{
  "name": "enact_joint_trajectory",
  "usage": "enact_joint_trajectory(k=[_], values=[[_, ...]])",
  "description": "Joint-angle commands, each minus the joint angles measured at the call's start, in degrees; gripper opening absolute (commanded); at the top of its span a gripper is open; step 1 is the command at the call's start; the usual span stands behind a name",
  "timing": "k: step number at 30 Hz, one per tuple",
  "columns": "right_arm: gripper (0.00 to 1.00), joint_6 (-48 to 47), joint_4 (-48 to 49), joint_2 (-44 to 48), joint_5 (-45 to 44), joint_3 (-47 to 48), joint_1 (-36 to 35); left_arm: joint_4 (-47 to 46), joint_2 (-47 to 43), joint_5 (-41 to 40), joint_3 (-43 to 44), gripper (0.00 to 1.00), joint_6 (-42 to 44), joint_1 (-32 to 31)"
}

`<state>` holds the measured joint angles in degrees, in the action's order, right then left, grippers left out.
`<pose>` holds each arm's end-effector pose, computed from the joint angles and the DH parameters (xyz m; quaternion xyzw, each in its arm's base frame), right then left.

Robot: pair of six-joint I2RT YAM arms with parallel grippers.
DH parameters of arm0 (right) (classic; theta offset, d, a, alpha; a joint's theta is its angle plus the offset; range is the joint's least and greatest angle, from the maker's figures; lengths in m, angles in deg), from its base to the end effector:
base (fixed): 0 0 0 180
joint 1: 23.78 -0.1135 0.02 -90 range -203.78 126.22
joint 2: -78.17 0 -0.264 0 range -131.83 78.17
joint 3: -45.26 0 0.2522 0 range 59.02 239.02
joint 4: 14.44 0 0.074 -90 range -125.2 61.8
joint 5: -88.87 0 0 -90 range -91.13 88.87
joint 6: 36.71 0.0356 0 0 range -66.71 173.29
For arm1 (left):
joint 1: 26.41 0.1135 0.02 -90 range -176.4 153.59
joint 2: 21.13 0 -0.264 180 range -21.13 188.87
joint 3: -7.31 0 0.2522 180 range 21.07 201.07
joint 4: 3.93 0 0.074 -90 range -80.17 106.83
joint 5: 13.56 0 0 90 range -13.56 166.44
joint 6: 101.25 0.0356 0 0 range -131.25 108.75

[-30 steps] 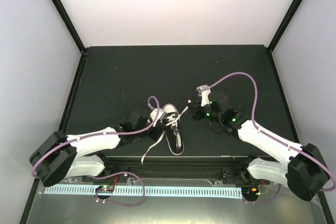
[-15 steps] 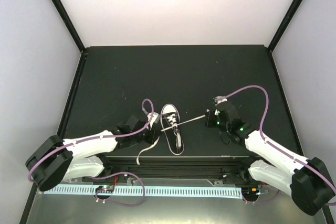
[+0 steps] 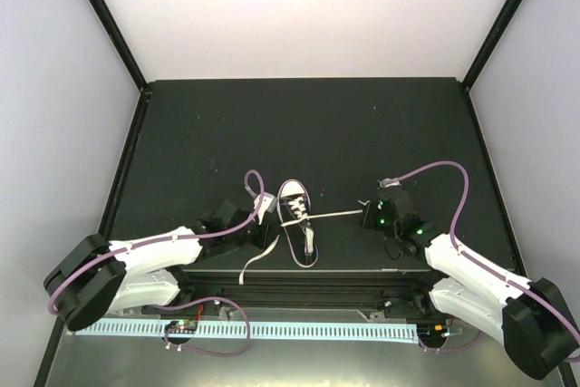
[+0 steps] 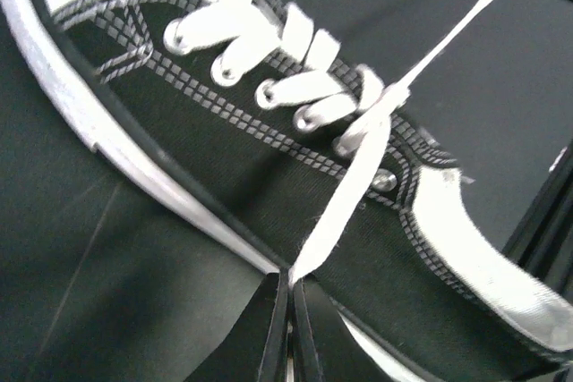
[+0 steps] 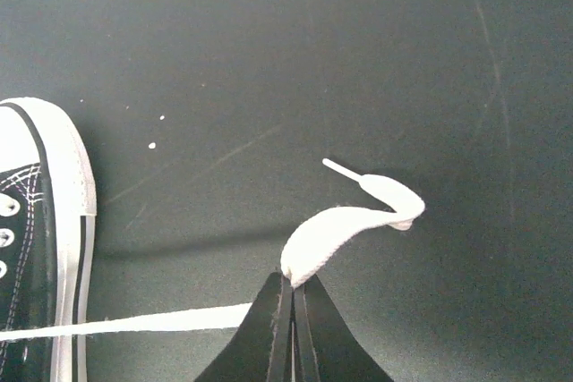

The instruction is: Tie the shoes

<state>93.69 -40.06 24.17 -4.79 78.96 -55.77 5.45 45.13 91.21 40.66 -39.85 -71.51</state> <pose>0.1518 0.0921 0.1609 0.0799 0.9231 0.1976 0.3202 0.1387 -0.1521 0.1452 0.1816 0.8901 -0.3346 0.2504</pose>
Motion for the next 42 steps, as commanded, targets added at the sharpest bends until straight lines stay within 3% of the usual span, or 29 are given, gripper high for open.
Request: enact_joint_trajectory(k=[1,11,17,21,25,27,28,30,32,36,42], values=[[0.02,-0.54,-0.43,1.59,-2.96,1.10,0.77,-7.45,-2.45,1.82,0.32,0.02,0.92,-0.25],[0.02,-1.96,0.87,-2.40,-4.07,4.84,0.79,-12.07,-0.35,2.11,1.84,0.01,2.37,-0.25],[0.02,-4.66,4.36,-15.02,-2.49,14.86,0.74,-13.00,-0.28,3.08,1.85,0.02,2.47,-0.25],[0.02,-7.50,8.32,-28.60,13.70,26.99,-0.14,-13.26,-0.79,3.07,2.02,0.01,2.61,-0.25],[0.02,-13.09,4.84,-38.54,29.87,40.59,-7.82,-13.35,-1.91,3.03,1.94,0.02,2.58,-0.36],[0.10,-13.63,4.99,-38.72,34.30,41.72,-10.69,-12.72,-2.77,2.45,1.81,0.02,2.69,-0.30],[0.24,-13.08,6.52,-37.84,36.25,40.23,-10.99,-12.55,-3.20,2.18,1.70,0.02,2.80,-0.32],[0.62,-12.70,8.50,-34.63,36.82,35.42,-10.73,-12.28,-3.63,1.64,1.59,0.02,2.98,-0.26],[0.78,-13.72,7.21,-31.38,32.78,31.87,-9.14,-12.03,-3.48,1.55,1.63,0.01,3.15,-0.29],[0.81,-15.45,8.86,-26.95,35.92,23.58,-2.91,-11.81,-1.79,1.54,2.63,0.02,3.23,-0.25],[0.81,-23.69,19.29,-17.69,41.53,11.09,-3.03,-11.51,1.18,1.12,5.41,0.02,2.30,-0.17]])
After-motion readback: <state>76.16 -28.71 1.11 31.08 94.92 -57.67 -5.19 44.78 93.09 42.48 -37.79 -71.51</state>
